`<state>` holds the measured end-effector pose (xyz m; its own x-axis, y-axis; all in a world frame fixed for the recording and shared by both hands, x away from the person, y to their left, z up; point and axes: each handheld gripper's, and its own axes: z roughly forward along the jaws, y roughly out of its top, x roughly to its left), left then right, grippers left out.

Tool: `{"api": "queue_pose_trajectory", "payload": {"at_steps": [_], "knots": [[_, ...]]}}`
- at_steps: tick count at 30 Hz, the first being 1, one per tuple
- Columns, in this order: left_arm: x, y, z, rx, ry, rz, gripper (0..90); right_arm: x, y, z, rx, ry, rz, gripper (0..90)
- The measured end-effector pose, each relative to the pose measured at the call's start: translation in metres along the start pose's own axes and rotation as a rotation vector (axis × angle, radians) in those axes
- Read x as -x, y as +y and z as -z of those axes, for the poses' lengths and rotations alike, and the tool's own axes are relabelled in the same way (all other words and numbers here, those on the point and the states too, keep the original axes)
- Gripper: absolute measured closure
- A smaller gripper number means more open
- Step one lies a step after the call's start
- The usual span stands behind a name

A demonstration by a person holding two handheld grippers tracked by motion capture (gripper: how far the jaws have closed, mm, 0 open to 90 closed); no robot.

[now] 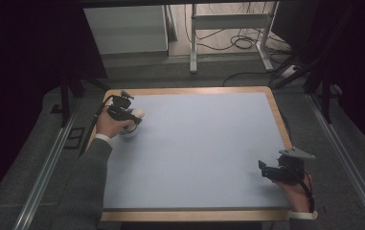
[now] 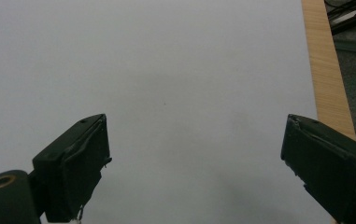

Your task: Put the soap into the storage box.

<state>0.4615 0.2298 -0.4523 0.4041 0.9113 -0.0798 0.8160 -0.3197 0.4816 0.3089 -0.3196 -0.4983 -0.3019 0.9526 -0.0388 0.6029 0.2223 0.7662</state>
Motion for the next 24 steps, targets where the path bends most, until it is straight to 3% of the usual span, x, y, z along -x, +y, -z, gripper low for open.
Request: {"api": "queue_pose_trajectory", "payload": {"at_steps": [7, 17, 20, 24], "knots": [[-0.012, -0.003, -0.002, 0.002, 0.016, 0.042, 49.5, 0.0, 0.0, 0.0, 0.0, 0.0, 0.001, 7.7], [-0.015, -0.009, -0.012, -0.02, 0.027, 0.048, 49.4, -0.001, 0.0, -0.001, -0.004, -0.001, 0.004, 7.7], [-0.01, -0.009, -0.007, 0.036, 0.029, 0.044, 46.0, 0.0, -0.001, -0.001, -0.002, -0.001, 0.004, 7.8], [-0.002, -0.007, 0.006, 0.091, -0.004, 0.027, 37.2, 0.0, -0.001, -0.001, -0.004, -0.002, 0.0, 7.7]]}}
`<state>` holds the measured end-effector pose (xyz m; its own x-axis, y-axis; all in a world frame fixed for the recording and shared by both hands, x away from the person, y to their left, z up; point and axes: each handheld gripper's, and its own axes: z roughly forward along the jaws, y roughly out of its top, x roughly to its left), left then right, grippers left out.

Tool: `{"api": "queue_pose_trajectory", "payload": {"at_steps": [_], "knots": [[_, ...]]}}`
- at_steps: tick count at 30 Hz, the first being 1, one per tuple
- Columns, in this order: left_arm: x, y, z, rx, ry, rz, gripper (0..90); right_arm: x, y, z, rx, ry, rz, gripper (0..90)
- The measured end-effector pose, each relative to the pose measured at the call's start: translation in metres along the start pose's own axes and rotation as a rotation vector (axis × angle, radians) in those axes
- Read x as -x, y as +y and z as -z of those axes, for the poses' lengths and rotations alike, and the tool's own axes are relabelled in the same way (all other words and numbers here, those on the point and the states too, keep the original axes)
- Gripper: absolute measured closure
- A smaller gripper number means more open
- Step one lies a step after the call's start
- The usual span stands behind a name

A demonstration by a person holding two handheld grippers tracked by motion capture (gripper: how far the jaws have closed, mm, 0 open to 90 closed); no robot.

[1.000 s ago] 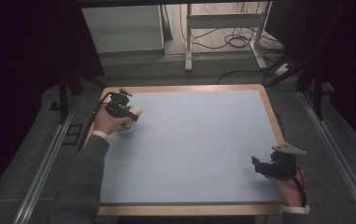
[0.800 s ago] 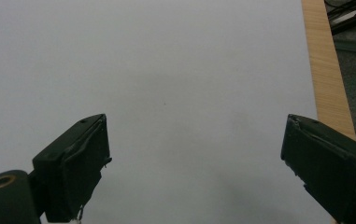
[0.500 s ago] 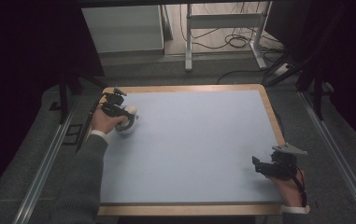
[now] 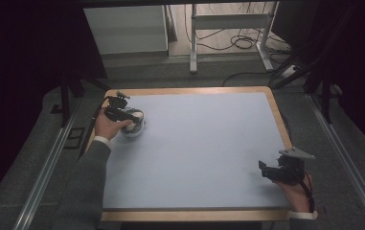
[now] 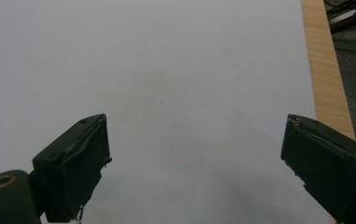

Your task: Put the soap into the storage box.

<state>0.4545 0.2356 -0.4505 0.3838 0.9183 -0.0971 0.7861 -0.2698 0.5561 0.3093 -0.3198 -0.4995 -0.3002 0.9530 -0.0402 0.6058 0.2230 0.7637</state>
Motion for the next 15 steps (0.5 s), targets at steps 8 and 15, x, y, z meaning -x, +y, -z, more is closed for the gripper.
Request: {"api": "queue_pose_trajectory", "payload": {"at_steps": [8, 15], "knots": [[0.02, -0.006, 0.019, 0.07, -0.062, -0.068, 31.2, -0.001, 0.0, 0.0, 0.0, 0.001, 0.005, 7.7], [0.042, -0.023, 0.021, 0.098, -0.113, -0.12, 28.6, -0.001, 0.0, 0.001, 0.003, -0.005, 0.006, 7.7]]}}
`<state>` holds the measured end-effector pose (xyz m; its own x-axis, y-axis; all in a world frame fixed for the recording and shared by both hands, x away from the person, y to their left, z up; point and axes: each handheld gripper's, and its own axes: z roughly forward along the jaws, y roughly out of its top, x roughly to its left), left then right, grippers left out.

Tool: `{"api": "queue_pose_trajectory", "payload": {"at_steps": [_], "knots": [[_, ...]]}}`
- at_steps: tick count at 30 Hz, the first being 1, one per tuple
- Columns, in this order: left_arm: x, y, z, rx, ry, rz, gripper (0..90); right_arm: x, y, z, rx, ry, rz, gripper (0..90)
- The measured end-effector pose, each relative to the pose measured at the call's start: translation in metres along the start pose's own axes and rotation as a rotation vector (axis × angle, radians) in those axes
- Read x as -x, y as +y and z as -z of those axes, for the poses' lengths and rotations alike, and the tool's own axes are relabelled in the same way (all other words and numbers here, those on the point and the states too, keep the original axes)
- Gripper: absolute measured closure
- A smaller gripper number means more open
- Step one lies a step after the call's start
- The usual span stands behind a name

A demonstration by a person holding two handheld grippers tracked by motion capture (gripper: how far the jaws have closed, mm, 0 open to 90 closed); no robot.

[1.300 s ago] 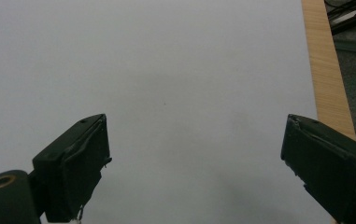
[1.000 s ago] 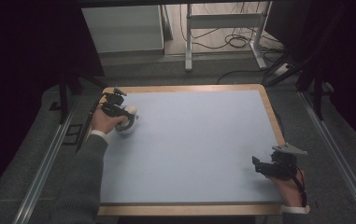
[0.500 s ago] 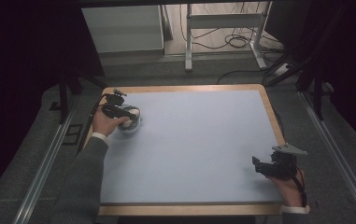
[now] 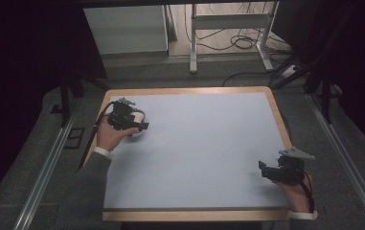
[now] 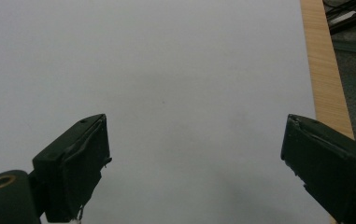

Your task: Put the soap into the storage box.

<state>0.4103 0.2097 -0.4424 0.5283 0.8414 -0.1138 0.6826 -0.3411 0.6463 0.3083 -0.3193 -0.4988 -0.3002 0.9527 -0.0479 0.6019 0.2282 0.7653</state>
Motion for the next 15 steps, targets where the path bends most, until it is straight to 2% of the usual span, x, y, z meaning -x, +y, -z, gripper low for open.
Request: {"api": "queue_pose_trajectory", "payload": {"at_steps": [6, 15], "knots": [[0.021, -0.019, -0.001, 0.01, -0.056, -0.038, 27.9, 0.0, 0.0, 0.001, 0.003, 0.003, 0.0, 7.8], [0.042, -0.047, -0.012, -0.009, -0.1, -0.08, 27.9, 0.0, 0.0, 0.0, 0.002, 0.0, 0.002, 7.7]]}}
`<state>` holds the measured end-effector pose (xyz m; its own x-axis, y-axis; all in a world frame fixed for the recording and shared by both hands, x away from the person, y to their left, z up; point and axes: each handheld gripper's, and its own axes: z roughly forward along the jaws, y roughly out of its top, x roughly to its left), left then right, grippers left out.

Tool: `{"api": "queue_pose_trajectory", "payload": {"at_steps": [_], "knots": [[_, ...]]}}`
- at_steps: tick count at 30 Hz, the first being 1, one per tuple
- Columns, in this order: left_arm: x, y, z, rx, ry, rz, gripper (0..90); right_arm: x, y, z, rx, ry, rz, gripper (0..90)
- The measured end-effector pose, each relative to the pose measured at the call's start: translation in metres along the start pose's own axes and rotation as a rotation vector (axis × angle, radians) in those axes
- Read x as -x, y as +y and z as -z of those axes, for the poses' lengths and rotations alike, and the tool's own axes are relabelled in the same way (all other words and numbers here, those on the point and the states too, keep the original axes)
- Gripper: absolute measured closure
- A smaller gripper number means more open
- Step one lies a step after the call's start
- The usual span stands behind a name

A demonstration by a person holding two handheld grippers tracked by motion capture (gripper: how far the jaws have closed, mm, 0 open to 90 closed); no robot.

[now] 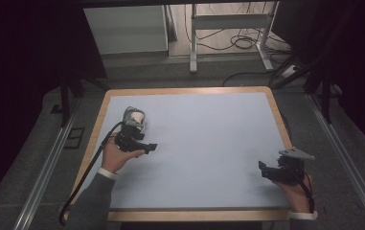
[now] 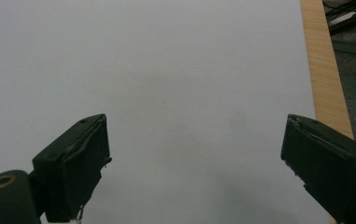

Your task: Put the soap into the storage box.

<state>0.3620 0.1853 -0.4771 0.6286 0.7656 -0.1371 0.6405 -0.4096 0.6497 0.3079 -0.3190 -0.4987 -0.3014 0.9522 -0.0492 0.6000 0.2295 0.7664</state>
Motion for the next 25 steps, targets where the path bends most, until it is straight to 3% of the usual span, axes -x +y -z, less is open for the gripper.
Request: {"api": "queue_pose_trajectory", "payload": {"at_steps": [8, 14, 22, 25], "knots": [[0.01, -0.026, -0.001, 0.042, -0.028, 0.024, 27.9, 0.0, 0.0, 0.001, 0.002, -0.004, 0.0, 7.7], [0.011, -0.044, 0.002, 0.052, -0.036, 0.042, 27.1, -0.001, 0.001, 0.002, 0.003, -0.003, 0.003, 7.7], [0.005, -0.051, 0.005, 0.087, -0.035, 0.076, 26.5, -0.002, 0.002, 0.003, 0.02, 0.0, 0.007, 7.7], [0.003, -0.052, 0.004, 0.079, -0.036, 0.073, 26.0, -0.003, 0.003, 0.004, 0.035, 0.005, 0.014, 7.7]]}}
